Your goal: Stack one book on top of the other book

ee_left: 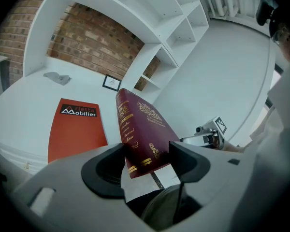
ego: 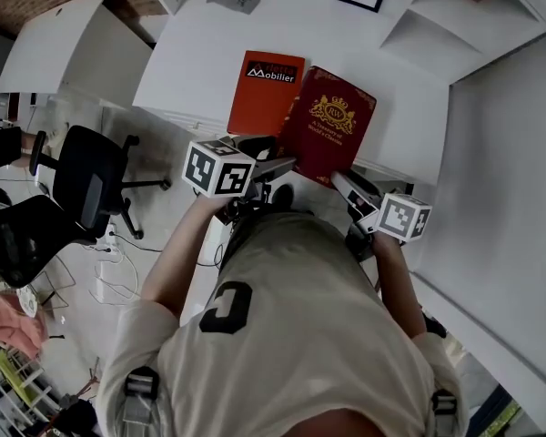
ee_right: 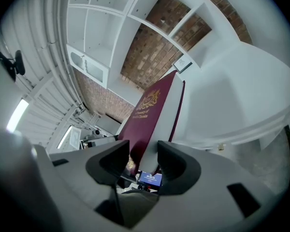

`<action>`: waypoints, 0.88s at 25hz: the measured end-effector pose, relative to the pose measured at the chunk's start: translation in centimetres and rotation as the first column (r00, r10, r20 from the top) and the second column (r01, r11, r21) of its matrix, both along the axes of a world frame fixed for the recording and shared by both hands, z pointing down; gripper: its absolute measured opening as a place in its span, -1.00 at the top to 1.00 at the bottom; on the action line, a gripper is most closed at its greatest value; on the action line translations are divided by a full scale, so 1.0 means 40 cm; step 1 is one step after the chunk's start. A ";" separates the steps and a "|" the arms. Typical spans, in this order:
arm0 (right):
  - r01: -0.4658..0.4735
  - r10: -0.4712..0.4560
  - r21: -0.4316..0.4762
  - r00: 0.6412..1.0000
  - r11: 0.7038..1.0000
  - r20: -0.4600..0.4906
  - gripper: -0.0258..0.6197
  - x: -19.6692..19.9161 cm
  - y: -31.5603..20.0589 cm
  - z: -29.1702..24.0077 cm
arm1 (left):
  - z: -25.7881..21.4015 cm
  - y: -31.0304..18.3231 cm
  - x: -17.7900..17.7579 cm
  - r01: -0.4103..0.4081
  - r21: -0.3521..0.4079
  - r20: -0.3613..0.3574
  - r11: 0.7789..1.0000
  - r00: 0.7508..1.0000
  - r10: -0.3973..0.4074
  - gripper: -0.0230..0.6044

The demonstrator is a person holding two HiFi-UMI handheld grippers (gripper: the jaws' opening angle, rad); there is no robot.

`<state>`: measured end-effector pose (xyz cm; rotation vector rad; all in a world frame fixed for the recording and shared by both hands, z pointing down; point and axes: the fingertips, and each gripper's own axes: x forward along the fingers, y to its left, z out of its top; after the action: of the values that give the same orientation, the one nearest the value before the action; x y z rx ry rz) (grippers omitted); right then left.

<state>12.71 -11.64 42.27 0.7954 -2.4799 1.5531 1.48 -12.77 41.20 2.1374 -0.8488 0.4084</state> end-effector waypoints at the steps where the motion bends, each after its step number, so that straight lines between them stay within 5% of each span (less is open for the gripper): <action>1: 0.003 -0.003 0.001 1.000 1.000 0.009 0.40 0.000 0.005 0.000 | -0.002 0.007 0.000 0.007 0.000 0.007 1.000 1.000 -0.007 0.03; 15: 0.118 -0.113 -0.047 0.988 0.992 0.108 0.40 -0.014 0.109 0.021 | -0.015 0.143 -0.003 0.100 0.003 0.156 0.995 0.983 -0.099 0.03; 22: 0.154 -0.150 -0.034 0.985 0.988 0.086 0.40 -0.043 0.103 0.005 | -0.028 0.137 -0.038 0.126 0.026 0.128 0.992 0.983 -0.129 0.03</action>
<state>11.00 -7.54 42.48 0.5315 -2.4909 1.6083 -0.02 -7.30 40.10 2.0762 -1.0603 0.4784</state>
